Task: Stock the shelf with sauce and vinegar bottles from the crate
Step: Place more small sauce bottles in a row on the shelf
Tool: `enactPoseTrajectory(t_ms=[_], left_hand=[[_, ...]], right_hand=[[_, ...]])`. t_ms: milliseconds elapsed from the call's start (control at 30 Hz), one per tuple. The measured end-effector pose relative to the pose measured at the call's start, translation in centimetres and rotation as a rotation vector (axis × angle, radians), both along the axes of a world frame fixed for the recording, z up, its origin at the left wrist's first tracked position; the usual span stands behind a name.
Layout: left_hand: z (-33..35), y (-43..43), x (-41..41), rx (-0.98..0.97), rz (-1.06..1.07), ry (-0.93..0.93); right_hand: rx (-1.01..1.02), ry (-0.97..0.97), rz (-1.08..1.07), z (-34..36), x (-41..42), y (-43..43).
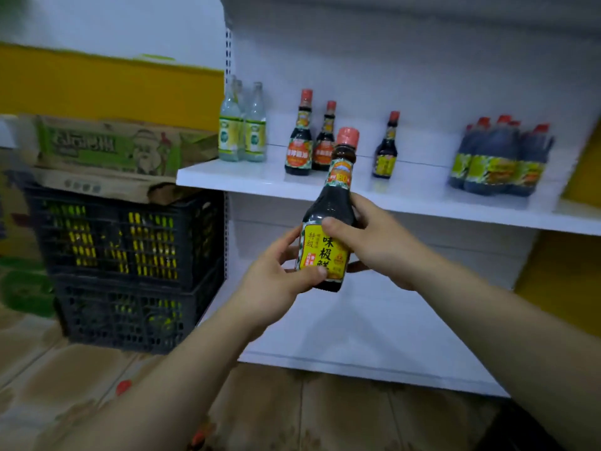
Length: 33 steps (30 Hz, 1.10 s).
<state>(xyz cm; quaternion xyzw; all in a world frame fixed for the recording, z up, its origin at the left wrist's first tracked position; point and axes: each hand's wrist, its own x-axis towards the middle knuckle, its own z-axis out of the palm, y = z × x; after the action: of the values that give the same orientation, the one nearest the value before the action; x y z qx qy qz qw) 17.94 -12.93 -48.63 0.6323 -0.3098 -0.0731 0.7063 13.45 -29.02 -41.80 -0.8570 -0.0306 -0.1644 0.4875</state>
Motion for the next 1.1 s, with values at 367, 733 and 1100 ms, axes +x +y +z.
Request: enactPoseTrajectory(t_ms=[367,733,1100], left_hand=[[5.8,-18.2,6.3,0.205,-0.185,-0.254],[8.7,-28.0,18.2,1.239,0.303,-0.731],[7.3,-28.6,20.0,1.322,0.379,-0.744]], right_hand=[[0.084,-0.162,-0.156,4.9,1.3,-16.6],[0.066,-0.170,-0.250,8.2,10.9,-32.6],[0.112,-0.121,-0.181,6.2,20.9,-38.1]])
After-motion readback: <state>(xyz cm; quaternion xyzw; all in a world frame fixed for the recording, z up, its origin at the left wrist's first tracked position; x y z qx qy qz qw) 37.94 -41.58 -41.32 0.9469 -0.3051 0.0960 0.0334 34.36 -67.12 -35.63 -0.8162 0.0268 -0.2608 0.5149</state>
